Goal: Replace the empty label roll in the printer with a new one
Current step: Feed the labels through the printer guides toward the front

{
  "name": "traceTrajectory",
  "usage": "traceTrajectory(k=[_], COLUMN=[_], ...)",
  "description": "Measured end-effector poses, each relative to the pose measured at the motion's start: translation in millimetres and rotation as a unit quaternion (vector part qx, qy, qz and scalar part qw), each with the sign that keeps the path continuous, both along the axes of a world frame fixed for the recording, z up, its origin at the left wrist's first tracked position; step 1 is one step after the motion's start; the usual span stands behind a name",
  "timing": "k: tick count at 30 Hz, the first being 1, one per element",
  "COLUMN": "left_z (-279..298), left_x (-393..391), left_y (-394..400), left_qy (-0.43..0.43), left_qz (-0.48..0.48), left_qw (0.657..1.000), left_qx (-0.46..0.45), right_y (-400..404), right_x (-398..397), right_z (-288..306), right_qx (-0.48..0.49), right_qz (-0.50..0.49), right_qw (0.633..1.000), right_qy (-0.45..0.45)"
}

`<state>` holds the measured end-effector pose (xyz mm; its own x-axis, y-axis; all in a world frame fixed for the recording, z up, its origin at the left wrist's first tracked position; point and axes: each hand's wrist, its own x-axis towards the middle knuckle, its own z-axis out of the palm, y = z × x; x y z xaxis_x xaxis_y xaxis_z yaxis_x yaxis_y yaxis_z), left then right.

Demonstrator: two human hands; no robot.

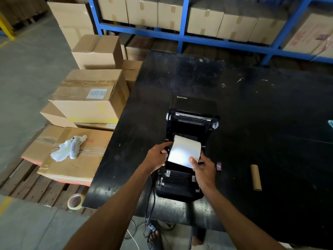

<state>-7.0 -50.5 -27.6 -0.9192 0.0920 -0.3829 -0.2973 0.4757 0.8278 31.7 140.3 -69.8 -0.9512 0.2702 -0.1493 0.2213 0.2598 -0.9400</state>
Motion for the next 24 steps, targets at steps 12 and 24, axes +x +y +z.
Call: traceTrajectory(k=[12, 24], left_z=[-5, -15], left_x=[28, 48], left_y=[38, 50], left_qy=[0.091, 0.124], left_qz=[0.046, 0.124], left_qw=[0.993, 0.984], left_qx=[-0.061, -0.029], right_y=[-5, 5], right_x=[3, 4], right_z=[5, -3], right_qx=[0.011, 0.014], right_qz=[-0.008, 0.020], right_qw=[1.000, 0.999], right_qy=[0.017, 0.024])
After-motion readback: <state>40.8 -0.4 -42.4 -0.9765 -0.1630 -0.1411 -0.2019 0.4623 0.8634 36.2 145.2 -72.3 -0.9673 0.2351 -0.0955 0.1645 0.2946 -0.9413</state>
